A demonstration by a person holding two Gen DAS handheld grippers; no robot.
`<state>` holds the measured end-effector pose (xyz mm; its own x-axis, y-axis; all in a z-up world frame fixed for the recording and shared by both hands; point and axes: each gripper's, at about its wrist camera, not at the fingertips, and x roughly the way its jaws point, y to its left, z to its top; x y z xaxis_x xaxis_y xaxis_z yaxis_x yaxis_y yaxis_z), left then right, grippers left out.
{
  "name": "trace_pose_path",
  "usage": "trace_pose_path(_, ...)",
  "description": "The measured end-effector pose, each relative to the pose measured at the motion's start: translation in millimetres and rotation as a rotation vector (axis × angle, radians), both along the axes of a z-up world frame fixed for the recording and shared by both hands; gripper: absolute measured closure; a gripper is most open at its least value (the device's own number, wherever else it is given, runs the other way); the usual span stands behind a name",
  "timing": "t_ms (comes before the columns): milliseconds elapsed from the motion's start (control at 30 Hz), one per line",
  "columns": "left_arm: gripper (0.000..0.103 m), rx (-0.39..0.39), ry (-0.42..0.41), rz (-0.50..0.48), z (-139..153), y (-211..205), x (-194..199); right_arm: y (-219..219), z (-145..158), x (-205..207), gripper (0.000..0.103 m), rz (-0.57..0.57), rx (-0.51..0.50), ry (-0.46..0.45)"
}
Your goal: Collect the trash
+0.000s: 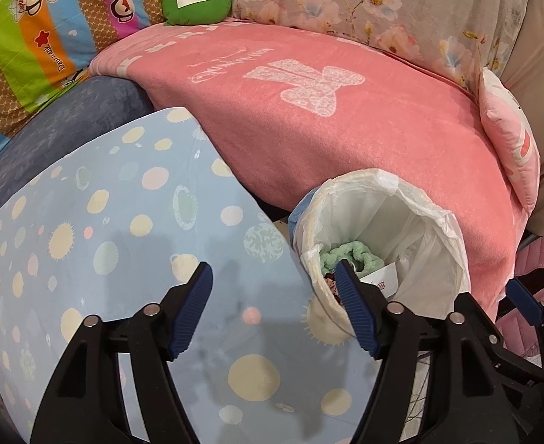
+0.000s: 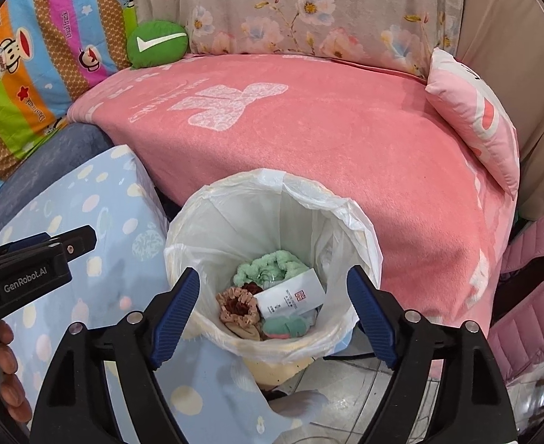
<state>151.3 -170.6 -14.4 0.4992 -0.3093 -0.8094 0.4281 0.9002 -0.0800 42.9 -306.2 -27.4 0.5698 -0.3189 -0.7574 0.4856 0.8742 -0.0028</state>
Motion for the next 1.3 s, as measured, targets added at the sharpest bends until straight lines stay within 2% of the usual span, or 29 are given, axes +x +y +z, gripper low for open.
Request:
trace_pose_path(267,0.027,0.02,0.01,0.01,-12,6,-10,7,-2,-8,0.019,-0.008,-0.019,0.018)
trace_pose_path(500,0.02,0.049,-0.015,0.001,-18,7,-22,13,-6,-12,0.015,0.002,-0.044,0.039)
trace_pose_path(533,0.019,0.056,-0.024,-0.002,-19,7,-23,13,-7,-13,0.006,0.004,-0.044,0.041)
trace_pose_path(933,0.011,0.093,-0.048,0.001,-26,6,-33,9,-17,-28,0.007,-0.022,-0.062,0.052)
trace_pose_path(1300,0.01,0.088,-0.07,-0.011,-25,1,-42,13,-16,-38,0.007,-0.014,-0.101,0.064)
